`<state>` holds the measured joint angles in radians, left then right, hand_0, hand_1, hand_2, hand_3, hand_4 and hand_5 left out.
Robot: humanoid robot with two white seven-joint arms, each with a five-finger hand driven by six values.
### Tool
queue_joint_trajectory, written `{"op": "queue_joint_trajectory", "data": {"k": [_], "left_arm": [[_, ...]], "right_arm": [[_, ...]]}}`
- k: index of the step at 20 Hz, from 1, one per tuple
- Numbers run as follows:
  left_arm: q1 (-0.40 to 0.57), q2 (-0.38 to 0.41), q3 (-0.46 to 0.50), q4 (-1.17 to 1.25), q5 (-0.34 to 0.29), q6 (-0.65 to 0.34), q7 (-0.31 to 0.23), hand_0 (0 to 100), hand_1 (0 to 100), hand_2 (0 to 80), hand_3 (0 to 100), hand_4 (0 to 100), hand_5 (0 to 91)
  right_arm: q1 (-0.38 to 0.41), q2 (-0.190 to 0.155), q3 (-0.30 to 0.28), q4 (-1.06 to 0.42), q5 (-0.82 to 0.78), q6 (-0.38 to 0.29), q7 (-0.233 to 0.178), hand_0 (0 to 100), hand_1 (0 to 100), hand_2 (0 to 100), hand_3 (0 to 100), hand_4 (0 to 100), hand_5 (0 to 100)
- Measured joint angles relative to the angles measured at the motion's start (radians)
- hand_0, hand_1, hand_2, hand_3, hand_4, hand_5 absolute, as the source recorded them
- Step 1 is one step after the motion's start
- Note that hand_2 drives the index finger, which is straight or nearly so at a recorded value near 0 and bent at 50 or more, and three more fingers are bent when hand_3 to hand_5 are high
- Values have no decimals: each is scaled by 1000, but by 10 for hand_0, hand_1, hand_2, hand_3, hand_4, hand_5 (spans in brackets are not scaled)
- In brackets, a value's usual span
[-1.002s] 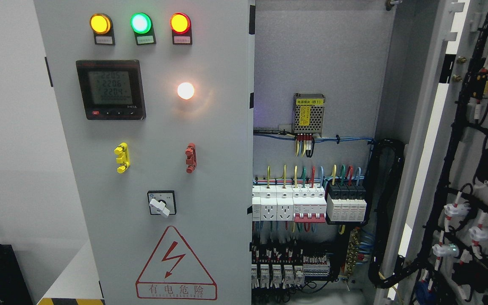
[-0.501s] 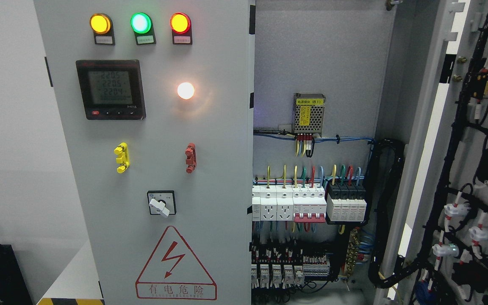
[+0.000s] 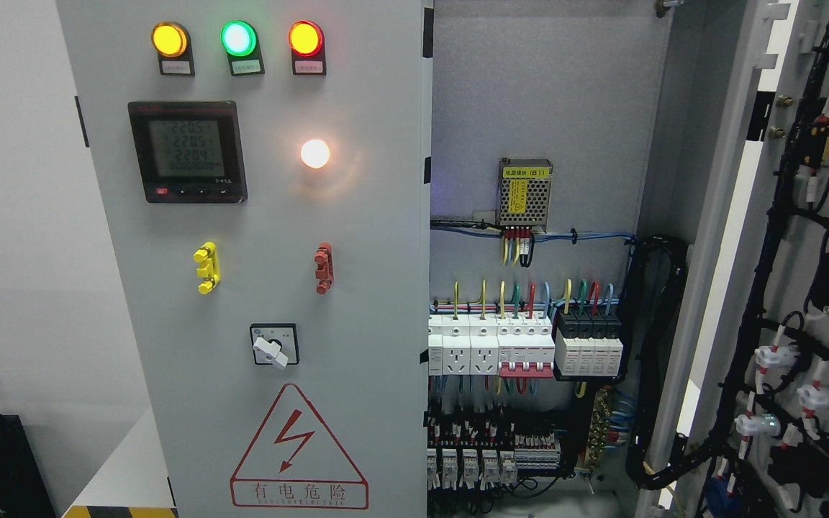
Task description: Open door with both hands
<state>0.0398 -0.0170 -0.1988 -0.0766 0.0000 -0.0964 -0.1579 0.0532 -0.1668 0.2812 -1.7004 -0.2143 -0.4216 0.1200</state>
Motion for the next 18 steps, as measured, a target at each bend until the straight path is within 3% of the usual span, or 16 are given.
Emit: {"op": "queue_joint_trajectory", "data": {"k": [18], "left_arm": [[0, -6, 0, 0, 0, 0, 0, 120, 389, 0, 0, 0, 0]], "right_arm": [[-118, 28, 2, 64, -2, 145, 0, 120, 389, 0, 0, 0, 0]]}}
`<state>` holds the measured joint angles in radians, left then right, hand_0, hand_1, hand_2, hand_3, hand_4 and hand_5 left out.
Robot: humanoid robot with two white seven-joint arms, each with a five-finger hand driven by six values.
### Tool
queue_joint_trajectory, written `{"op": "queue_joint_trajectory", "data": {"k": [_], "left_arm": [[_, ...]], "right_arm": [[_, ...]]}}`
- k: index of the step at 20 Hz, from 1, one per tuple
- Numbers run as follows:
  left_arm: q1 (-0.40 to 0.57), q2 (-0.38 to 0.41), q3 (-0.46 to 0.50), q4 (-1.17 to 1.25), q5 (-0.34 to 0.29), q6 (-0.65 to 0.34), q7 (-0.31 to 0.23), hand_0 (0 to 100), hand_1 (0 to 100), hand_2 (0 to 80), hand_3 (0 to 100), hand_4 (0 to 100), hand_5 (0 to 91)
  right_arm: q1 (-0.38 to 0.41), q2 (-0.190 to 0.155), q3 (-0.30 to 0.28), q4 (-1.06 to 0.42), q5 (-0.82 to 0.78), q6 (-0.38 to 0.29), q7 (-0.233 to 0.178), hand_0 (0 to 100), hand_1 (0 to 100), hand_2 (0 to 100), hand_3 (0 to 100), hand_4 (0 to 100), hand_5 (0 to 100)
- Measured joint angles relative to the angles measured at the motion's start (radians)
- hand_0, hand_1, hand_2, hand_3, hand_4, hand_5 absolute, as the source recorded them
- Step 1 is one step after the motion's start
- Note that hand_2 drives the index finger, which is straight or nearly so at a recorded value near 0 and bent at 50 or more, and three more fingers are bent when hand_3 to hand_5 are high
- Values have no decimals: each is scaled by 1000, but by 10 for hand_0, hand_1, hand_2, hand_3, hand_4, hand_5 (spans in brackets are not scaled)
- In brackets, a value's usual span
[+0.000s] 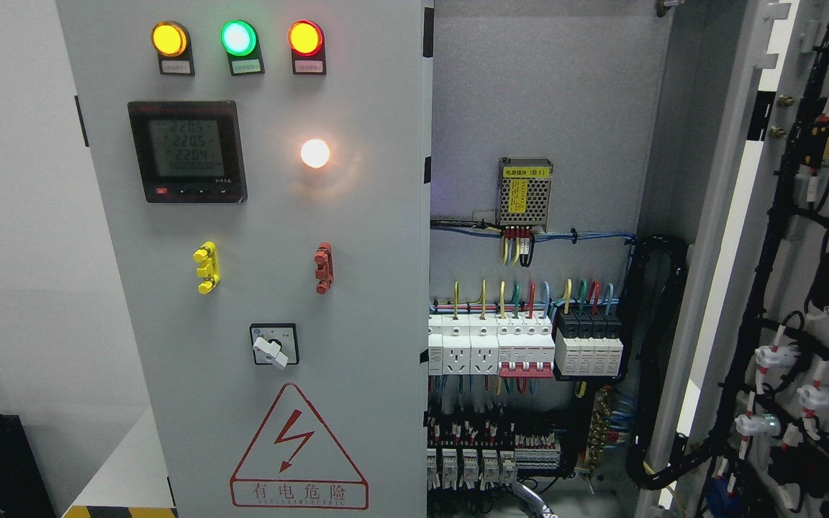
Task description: Open door with both hands
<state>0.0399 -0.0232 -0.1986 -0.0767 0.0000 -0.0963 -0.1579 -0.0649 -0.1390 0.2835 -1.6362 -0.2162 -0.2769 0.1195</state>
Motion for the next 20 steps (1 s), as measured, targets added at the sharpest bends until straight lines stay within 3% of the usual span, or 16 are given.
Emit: {"op": "queue_joint_trajectory", "data": {"k": [20], "left_arm": [[0, 3, 0, 0, 0, 0, -1, 120, 389, 0, 0, 0, 0]], "right_arm": [[-179, 58, 6, 37, -32, 249, -4, 120, 389, 0, 0, 0, 0]]}}
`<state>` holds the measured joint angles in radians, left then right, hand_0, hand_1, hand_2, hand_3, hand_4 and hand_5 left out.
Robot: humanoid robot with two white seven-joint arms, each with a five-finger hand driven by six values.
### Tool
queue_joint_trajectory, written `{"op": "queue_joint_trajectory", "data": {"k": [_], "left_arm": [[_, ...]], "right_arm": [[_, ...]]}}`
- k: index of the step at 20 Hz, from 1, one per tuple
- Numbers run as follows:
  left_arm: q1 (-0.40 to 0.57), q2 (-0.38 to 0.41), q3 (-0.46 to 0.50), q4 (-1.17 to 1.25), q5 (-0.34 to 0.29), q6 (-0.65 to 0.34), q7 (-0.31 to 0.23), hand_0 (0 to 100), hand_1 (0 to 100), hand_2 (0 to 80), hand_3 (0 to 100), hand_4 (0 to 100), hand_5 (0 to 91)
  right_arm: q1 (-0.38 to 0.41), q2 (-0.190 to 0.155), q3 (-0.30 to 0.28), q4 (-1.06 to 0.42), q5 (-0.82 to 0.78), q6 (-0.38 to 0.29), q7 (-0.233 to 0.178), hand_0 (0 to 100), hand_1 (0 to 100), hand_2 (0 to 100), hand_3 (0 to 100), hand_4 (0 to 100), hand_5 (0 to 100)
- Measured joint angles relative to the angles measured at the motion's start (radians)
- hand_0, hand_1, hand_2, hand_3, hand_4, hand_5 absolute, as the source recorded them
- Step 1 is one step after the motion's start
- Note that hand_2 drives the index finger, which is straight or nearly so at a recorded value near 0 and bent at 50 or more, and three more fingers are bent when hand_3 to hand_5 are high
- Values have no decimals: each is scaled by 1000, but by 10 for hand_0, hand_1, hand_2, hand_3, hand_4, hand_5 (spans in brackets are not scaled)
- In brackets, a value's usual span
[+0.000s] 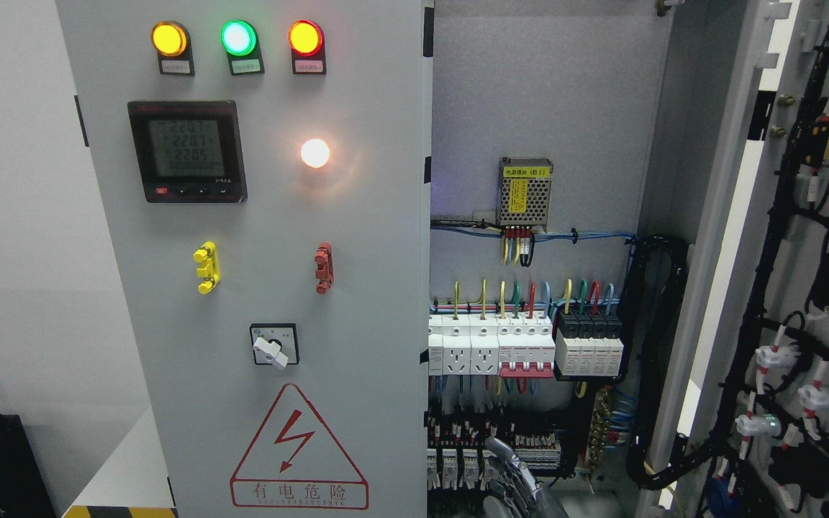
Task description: Open door with both hands
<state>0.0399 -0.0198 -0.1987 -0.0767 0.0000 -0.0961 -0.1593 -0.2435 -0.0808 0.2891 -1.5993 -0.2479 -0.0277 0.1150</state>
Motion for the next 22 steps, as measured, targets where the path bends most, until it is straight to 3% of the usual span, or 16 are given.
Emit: {"op": "queue_joint_trajectory", "data": {"k": [10, 22], "left_arm": [[0, 5, 0, 0, 0, 0, 0, 120, 389, 0, 0, 0, 0], [0, 0, 0, 0, 0, 0, 3, 120, 389, 0, 0, 0, 0]], "right_arm": [[-82, 24, 9, 35, -2, 41, 6, 120, 389, 0, 0, 0, 0], [-125, 35, 37, 61, -34, 51, 7, 120, 389, 0, 0, 0, 0]]}}
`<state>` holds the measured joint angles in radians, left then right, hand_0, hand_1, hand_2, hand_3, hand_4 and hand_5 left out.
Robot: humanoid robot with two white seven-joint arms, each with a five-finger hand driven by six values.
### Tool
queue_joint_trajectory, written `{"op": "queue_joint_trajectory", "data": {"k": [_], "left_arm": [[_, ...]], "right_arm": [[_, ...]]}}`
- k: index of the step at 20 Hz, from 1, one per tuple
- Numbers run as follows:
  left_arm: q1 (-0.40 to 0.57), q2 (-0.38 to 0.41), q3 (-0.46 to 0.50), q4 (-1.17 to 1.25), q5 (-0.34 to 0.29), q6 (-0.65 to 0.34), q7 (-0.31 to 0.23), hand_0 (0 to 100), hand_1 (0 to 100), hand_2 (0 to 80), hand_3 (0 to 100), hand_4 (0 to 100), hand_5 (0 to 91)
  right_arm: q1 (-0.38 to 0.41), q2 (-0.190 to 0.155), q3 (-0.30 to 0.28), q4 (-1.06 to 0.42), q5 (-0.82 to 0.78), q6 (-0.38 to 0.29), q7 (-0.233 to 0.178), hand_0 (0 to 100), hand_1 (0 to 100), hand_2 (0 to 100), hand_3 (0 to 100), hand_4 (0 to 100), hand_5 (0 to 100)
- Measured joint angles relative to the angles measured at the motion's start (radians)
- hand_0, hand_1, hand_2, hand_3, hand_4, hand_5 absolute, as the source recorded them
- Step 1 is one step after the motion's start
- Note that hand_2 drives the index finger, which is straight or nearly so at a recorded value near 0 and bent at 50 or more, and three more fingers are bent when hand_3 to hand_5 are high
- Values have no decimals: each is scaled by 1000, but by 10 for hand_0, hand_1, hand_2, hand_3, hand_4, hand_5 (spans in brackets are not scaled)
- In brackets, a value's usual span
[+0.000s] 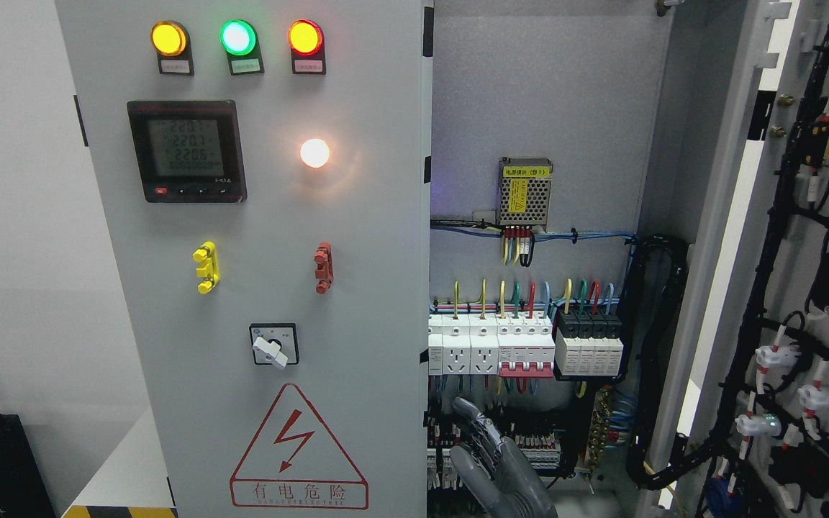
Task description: Open door with both hands
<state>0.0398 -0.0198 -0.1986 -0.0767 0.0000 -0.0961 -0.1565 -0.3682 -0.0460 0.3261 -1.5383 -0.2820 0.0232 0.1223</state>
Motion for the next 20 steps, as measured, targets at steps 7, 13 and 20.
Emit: {"op": "queue_joint_trajectory", "data": {"k": [7, 13, 20], "left_arm": [[0, -4, 0, 0, 0, 0, -1, 120, 389, 0, 0, 0, 0], [0, -2, 0, 0, 0, 0, -5, 120, 389, 0, 0, 0, 0], [0, 1, 0, 0, 0, 0, -1, 120, 389, 0, 0, 0, 0]], "right_arm": [[-17, 2, 14, 10, -13, 17, 31, 120, 389, 0, 0, 0, 0], [-37, 2, 22, 27, -17, 22, 40, 120, 389, 0, 0, 0, 0], [-67, 1, 27, 51, -33, 31, 42, 120, 389, 0, 0, 0, 0]]}}
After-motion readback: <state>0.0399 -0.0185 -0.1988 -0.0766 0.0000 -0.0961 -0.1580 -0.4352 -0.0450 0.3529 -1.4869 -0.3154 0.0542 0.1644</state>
